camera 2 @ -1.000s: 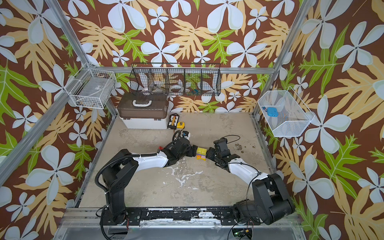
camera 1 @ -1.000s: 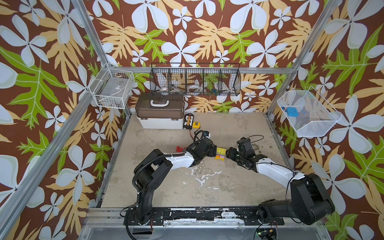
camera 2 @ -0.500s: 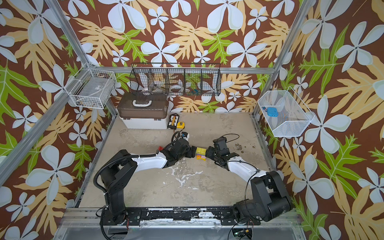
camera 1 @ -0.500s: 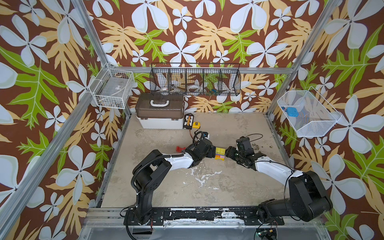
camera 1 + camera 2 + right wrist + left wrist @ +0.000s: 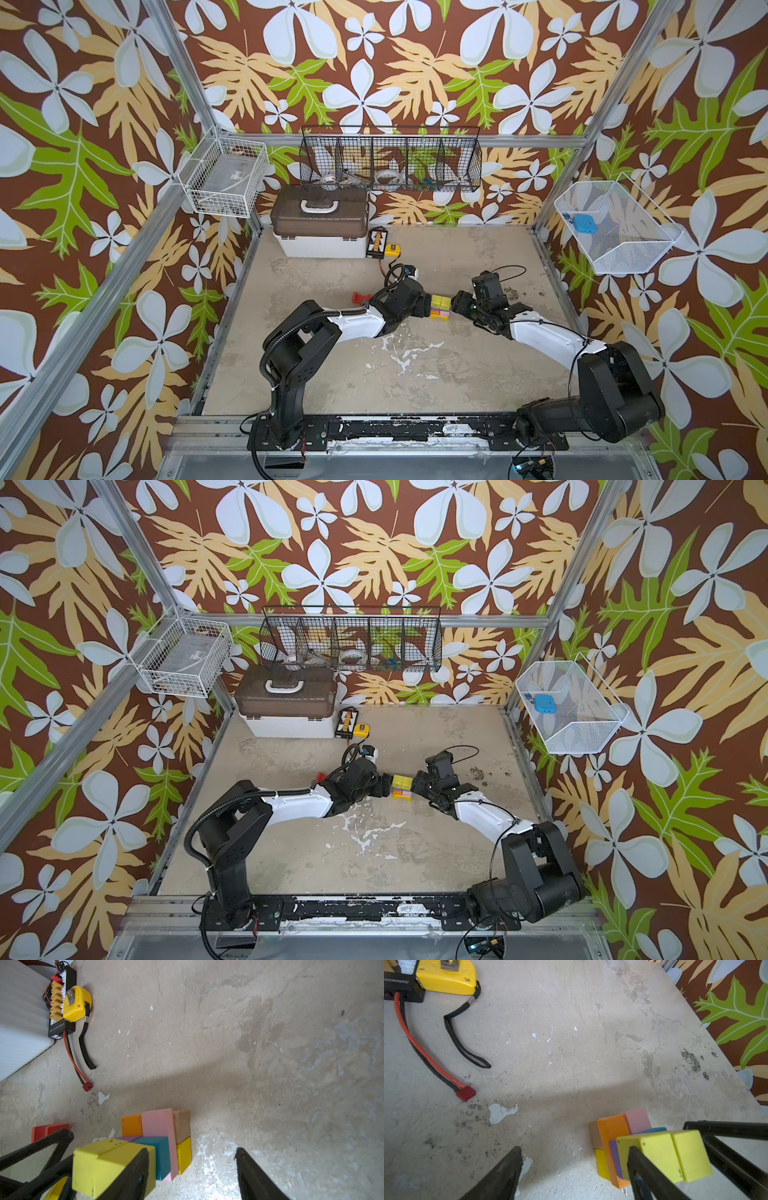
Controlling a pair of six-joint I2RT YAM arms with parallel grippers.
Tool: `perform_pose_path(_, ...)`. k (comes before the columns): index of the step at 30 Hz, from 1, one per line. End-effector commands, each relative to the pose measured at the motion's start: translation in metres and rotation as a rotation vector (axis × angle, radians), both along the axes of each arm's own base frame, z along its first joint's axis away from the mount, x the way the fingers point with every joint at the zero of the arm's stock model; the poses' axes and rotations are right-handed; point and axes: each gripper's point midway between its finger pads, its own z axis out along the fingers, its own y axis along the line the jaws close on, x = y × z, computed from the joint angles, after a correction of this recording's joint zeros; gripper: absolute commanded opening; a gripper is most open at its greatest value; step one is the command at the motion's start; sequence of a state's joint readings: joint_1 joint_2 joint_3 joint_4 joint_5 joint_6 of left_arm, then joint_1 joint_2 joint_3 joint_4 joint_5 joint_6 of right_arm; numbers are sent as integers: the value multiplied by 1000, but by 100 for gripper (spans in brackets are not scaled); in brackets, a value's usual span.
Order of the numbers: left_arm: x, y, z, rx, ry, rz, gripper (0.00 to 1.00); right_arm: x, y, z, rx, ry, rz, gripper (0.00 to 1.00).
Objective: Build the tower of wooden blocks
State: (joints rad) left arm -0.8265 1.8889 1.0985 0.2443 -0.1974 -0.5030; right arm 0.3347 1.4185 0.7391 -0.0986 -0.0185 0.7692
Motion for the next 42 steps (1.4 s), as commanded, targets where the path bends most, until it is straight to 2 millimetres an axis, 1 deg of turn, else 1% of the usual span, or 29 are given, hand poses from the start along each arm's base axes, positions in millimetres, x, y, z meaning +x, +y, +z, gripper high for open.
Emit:
perform_pose_path(1, 1, -5, 9, -40, -11, -4, 81, 2, 0, 1, -16, -6, 5, 67)
perform_pose_path(13, -1, -6, 7, -49, -4, -8, 81, 6, 2, -3, -21, 12, 19, 67)
perform_pose_path(23, -1, -8, 10, -61, -5, -16, 81, 5, 0, 3, -27, -2, 10, 68)
perform_pose_path(28, -2, -7, 8, -62, 1, -14, 81, 4, -2, 4, -31, -5, 3, 68)
perform_pose_path(38, -1, -5, 12, -54, -13, -5, 81, 4, -2, 4, -32, -6, 0, 68)
perform_pose_path(42, 2, -3, 16, -41, -27, 5, 81, 3, -7, 6, -42, -10, -17, 68)
